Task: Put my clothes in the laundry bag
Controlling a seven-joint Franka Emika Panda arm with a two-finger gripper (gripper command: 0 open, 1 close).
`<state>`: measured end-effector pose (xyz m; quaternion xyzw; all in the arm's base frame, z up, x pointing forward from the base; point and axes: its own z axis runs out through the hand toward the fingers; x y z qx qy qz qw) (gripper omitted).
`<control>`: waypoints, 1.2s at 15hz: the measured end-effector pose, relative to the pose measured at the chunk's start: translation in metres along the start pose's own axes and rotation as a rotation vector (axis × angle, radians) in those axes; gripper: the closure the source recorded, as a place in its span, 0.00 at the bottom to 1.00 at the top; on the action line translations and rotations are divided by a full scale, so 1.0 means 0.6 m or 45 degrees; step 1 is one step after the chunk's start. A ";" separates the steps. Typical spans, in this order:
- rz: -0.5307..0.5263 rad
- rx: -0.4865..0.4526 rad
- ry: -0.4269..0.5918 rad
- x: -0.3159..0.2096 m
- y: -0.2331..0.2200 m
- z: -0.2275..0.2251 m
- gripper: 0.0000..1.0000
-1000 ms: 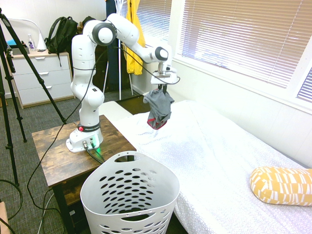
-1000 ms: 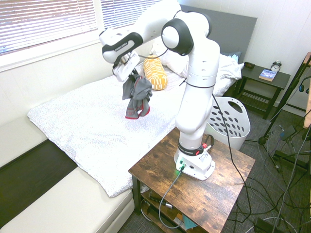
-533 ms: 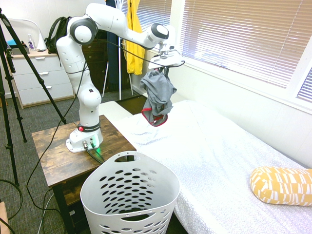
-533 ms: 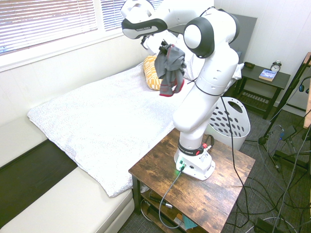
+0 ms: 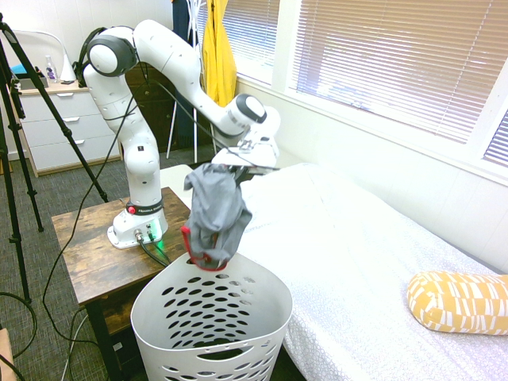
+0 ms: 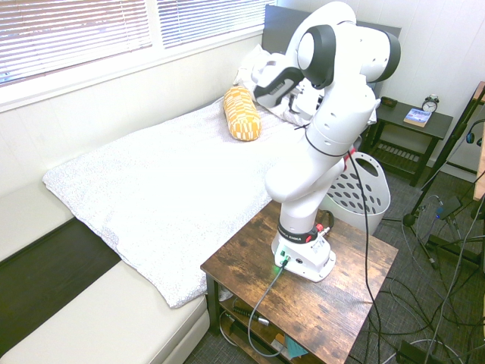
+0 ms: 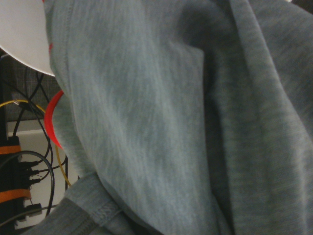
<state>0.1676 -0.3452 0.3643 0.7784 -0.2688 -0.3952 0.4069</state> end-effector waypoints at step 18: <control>0.386 0.626 0.239 0.184 -0.116 0.164 0.00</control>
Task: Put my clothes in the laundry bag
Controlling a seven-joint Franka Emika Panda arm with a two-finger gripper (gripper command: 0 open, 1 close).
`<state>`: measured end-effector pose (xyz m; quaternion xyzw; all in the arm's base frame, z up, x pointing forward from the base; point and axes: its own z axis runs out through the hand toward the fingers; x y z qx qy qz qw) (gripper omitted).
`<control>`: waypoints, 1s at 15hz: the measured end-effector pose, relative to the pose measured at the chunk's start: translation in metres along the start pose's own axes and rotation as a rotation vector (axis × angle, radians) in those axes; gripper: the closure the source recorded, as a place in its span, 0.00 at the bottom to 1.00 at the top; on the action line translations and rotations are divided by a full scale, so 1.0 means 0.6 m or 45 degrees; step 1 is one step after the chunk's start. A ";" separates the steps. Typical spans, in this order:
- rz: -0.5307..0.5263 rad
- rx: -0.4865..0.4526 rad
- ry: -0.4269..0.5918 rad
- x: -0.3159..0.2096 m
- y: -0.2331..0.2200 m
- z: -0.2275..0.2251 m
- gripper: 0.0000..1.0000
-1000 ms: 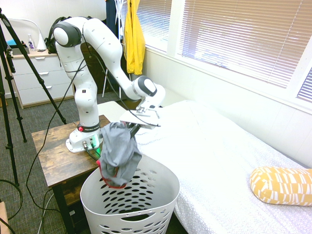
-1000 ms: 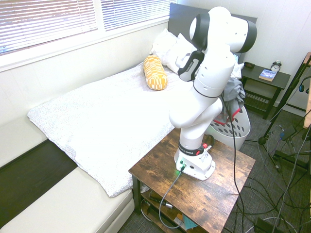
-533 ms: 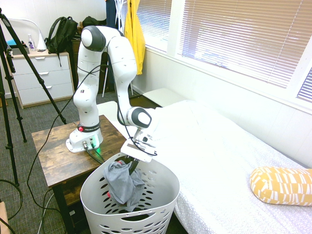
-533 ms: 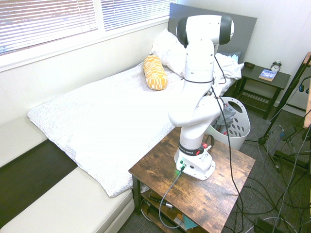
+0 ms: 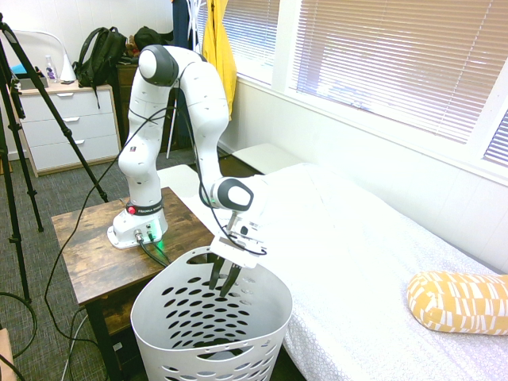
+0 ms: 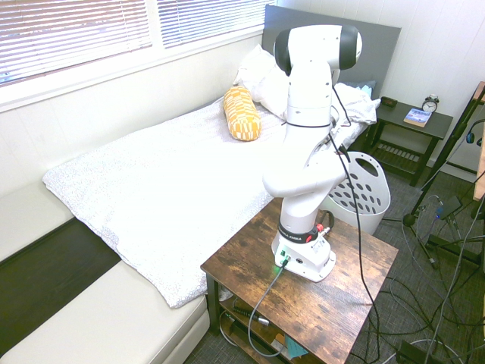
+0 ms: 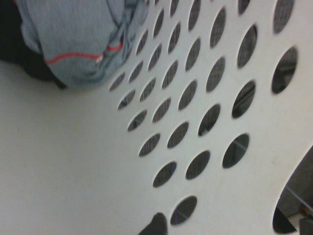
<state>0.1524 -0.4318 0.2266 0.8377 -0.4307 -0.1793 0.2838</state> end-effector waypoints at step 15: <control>0.080 0.911 0.337 -0.189 -0.408 -0.677 0.00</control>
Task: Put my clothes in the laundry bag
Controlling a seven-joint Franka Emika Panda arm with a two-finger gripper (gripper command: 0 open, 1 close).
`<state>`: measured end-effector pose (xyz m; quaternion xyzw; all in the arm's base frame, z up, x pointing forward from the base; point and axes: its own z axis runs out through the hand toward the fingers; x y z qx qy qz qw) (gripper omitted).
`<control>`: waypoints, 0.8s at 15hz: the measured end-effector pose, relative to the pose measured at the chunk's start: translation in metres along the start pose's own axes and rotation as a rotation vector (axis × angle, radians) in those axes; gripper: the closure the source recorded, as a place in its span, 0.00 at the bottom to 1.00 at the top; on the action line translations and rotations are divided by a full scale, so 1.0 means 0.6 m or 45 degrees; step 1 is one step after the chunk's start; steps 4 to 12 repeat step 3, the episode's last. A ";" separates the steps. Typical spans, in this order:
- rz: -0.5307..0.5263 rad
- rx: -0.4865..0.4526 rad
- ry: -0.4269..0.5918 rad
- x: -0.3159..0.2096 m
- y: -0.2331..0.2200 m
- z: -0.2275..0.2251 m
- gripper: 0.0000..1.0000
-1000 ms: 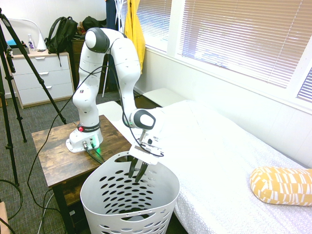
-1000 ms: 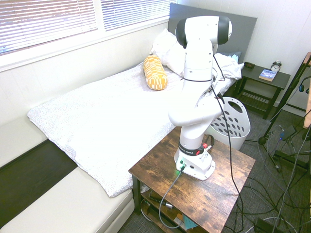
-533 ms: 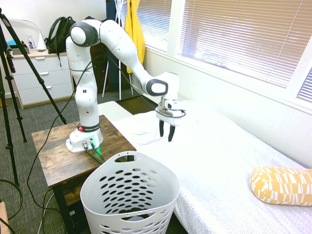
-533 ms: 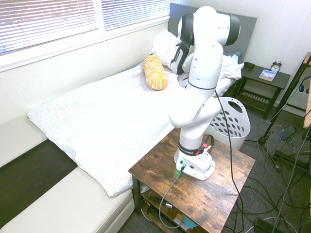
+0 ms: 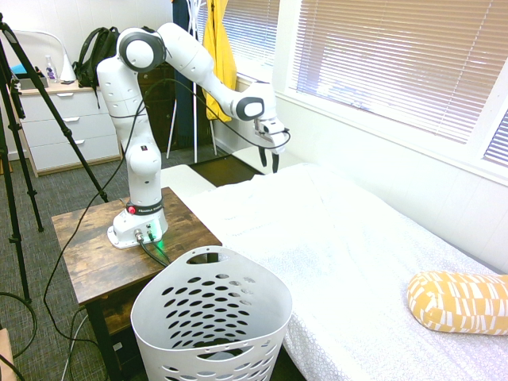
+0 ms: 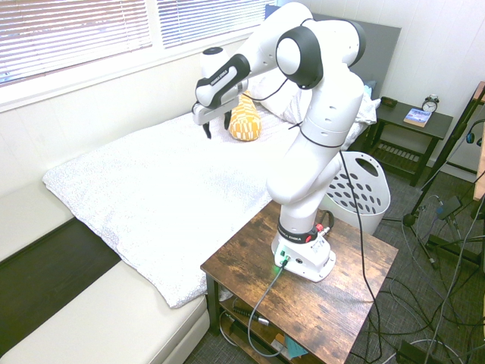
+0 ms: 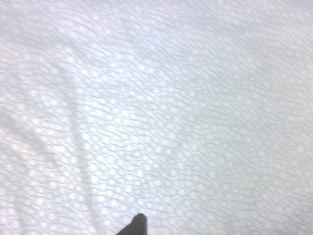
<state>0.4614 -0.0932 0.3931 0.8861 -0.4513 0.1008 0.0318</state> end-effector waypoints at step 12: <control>-0.043 0.081 -0.093 -0.087 -0.082 -0.008 0.00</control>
